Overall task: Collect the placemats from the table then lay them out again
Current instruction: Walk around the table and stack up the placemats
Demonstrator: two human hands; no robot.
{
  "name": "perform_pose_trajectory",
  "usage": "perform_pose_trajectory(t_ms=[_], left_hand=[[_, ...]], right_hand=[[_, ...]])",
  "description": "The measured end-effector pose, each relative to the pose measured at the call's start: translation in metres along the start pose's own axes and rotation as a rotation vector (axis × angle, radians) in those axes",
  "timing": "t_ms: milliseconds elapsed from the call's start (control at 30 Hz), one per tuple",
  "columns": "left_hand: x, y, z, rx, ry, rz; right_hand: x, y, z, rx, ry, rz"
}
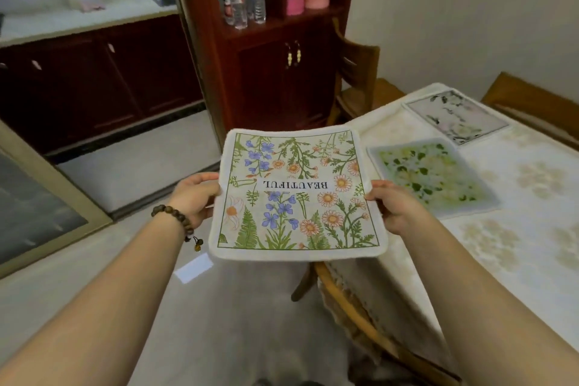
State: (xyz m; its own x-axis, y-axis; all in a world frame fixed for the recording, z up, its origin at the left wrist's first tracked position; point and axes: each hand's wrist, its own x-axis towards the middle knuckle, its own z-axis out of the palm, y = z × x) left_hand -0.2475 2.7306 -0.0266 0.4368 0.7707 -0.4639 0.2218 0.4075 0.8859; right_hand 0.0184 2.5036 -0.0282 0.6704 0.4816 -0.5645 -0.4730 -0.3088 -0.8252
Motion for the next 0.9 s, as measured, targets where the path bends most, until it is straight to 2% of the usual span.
perform_pose_trajectory(t_ms=[433, 900], left_hand=[[0.159, 0.042, 0.181, 0.233, -0.390, 0.001], [0.256, 0.060, 0.360, 0.438, -0.666, -0.074]], right_hand=[[0.056, -0.014, -0.093, 0.213, 0.387, 0.018], [0.116, -0.016, -0.164, 0.445, 0.683, 0.098]])
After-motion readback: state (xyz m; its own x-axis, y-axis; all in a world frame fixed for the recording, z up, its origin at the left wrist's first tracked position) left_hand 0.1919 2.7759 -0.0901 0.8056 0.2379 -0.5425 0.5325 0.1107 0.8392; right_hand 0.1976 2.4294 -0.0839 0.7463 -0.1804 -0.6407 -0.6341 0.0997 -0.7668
